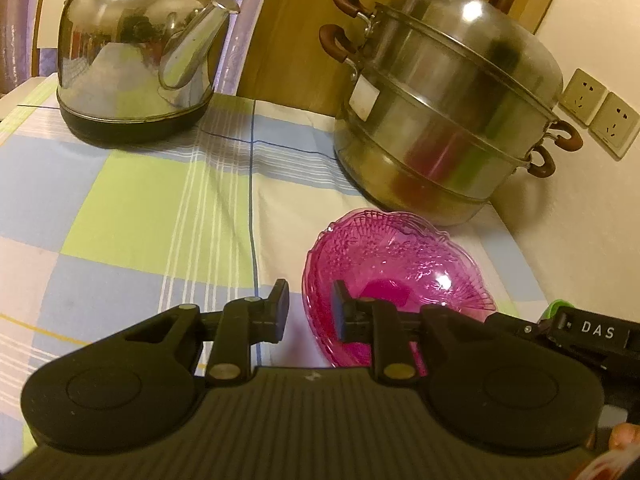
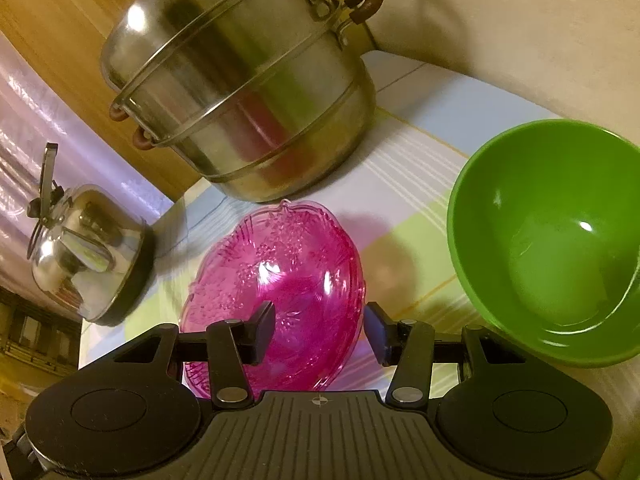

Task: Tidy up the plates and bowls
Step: 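Lower the stacked pink dishes onto the cloth and open both tools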

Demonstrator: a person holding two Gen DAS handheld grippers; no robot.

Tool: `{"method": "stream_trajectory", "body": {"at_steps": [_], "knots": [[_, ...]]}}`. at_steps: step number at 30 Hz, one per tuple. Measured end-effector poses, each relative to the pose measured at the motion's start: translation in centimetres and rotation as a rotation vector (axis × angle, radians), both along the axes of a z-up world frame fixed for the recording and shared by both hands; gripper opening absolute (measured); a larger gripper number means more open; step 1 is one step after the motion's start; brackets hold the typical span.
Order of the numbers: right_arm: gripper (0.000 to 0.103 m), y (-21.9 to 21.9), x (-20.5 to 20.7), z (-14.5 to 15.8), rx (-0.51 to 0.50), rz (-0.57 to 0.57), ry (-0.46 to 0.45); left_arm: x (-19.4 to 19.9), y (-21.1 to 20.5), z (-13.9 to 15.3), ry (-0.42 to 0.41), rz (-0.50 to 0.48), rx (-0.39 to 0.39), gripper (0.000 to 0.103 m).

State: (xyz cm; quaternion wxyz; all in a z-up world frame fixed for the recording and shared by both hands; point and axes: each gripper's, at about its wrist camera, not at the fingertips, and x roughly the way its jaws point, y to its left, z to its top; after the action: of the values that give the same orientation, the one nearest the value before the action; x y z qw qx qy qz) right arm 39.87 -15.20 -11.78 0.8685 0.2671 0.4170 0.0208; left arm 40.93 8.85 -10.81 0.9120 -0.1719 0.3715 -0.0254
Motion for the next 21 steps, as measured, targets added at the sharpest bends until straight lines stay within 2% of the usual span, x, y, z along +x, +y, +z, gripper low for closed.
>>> {"method": "stream_trajectory", "body": {"at_steps": [7,13,21], "knots": [[0.048,-0.2,-0.4,0.5,0.019,-0.015,-0.023,-0.2,-0.1,-0.1,0.003,-0.008,-0.011,0.021],[0.043,-0.2,0.3,-0.9,0.055,-0.001,0.034,-0.3,-0.4,-0.1,0.003,-0.017,-0.008,0.021],[0.043,-0.4,-0.3,-0.1,0.039,0.002,-0.002,-1.0,-0.5,0.2,-0.001,-0.024,0.000,0.023]]}}
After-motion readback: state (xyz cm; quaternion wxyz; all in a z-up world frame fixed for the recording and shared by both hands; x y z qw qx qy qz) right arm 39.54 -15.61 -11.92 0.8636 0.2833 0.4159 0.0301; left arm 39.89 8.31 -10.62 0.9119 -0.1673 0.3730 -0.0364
